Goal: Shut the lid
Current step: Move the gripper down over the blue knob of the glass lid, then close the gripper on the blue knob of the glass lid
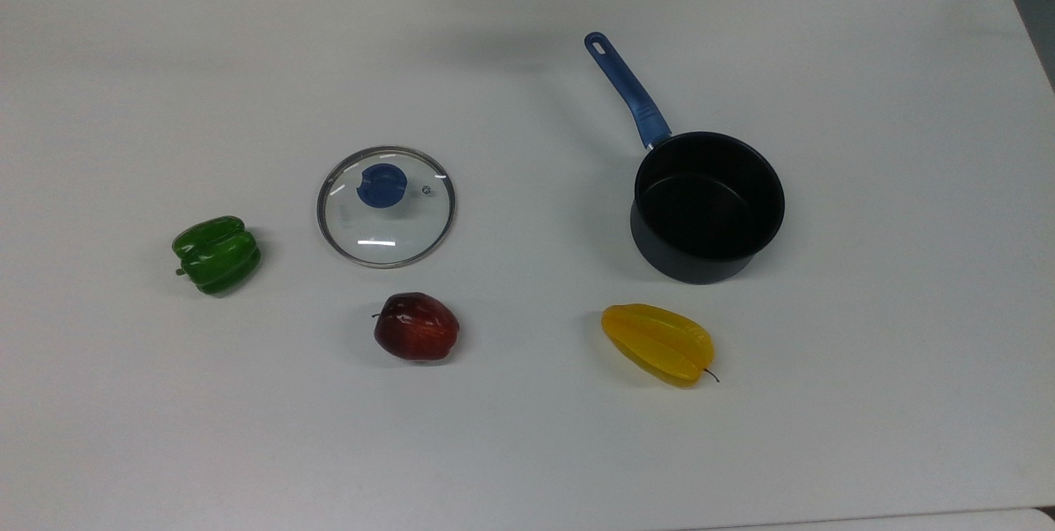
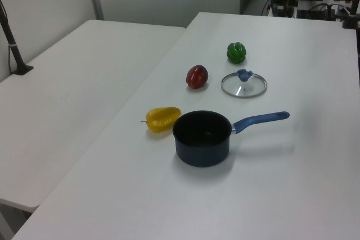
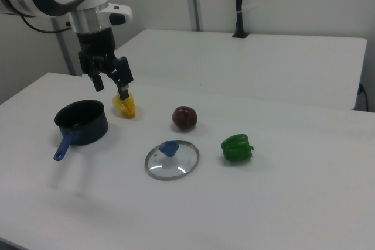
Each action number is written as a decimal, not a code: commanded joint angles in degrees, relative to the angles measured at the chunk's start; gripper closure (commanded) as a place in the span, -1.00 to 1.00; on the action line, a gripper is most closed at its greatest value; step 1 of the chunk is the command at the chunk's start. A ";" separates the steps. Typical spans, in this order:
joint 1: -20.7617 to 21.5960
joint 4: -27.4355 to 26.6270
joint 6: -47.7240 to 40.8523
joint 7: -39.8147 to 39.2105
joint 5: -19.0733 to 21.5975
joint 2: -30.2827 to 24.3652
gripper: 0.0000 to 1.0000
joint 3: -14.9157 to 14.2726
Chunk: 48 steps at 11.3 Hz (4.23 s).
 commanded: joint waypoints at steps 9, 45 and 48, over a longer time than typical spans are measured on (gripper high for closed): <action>-0.90 -10.70 15.40 -2.56 0.14 -0.82 -1.00 -0.78; -1.87 -23.74 60.02 3.24 -6.19 17.46 -0.55 -0.35; -2.05 -23.39 60.28 3.41 -6.19 17.46 -0.48 -0.35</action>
